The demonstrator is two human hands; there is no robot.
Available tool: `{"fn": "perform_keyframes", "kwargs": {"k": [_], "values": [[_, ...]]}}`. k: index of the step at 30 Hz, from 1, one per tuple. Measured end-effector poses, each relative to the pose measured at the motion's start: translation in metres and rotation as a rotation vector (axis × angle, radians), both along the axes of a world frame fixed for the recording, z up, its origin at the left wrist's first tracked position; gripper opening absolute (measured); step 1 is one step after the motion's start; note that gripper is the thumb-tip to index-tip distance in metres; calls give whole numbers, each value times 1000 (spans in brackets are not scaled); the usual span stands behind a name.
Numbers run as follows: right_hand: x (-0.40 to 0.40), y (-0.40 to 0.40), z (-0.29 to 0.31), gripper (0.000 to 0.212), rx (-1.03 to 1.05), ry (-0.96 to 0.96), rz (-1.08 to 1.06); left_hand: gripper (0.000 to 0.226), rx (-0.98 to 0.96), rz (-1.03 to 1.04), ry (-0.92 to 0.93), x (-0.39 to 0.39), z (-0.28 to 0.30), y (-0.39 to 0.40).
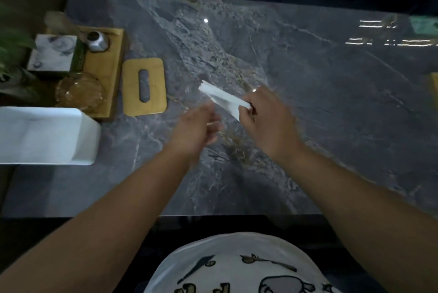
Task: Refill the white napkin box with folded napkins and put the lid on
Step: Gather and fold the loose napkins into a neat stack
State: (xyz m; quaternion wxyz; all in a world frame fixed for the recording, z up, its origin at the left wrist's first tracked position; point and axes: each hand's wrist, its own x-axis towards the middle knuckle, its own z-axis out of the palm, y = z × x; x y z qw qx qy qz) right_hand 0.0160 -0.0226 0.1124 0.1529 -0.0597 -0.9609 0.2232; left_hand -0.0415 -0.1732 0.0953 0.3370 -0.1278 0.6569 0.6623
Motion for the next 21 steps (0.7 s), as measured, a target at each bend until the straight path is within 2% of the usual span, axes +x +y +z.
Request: {"fn": "perform_keyframes", "kwargs": {"k": [2,4,7,10,12,14,16,17,19,21], "values": [[6,-14,-6,12,129,28,86,44,211,47,-185,10,9,-5],[12,-23,-11,16,204,23,151,43,305,91,-222,12,13,-8],[18,-45,-15,18,231,13,281,27,309,136,-148,13,12,-32],[26,-43,-12,37,154,-46,271,24,254,41,-52,15,8,-42],[19,-38,-4,44,-127,-148,104,23,248,-18,4,13,8,-51],[2,-29,3,42,-566,-348,-28,21,210,-76,62,9,9,-58],[-14,-17,1,45,-1047,-569,32,19,152,-145,126,6,8,-61],[-20,-12,-1,45,-1183,-641,102,19,136,-176,162,5,8,-63],[-27,-10,-7,45,-1269,-715,200,19,111,-229,238,4,8,-65],[-31,-11,-14,48,-1284,-718,210,19,59,-254,307,3,6,-67]]}}
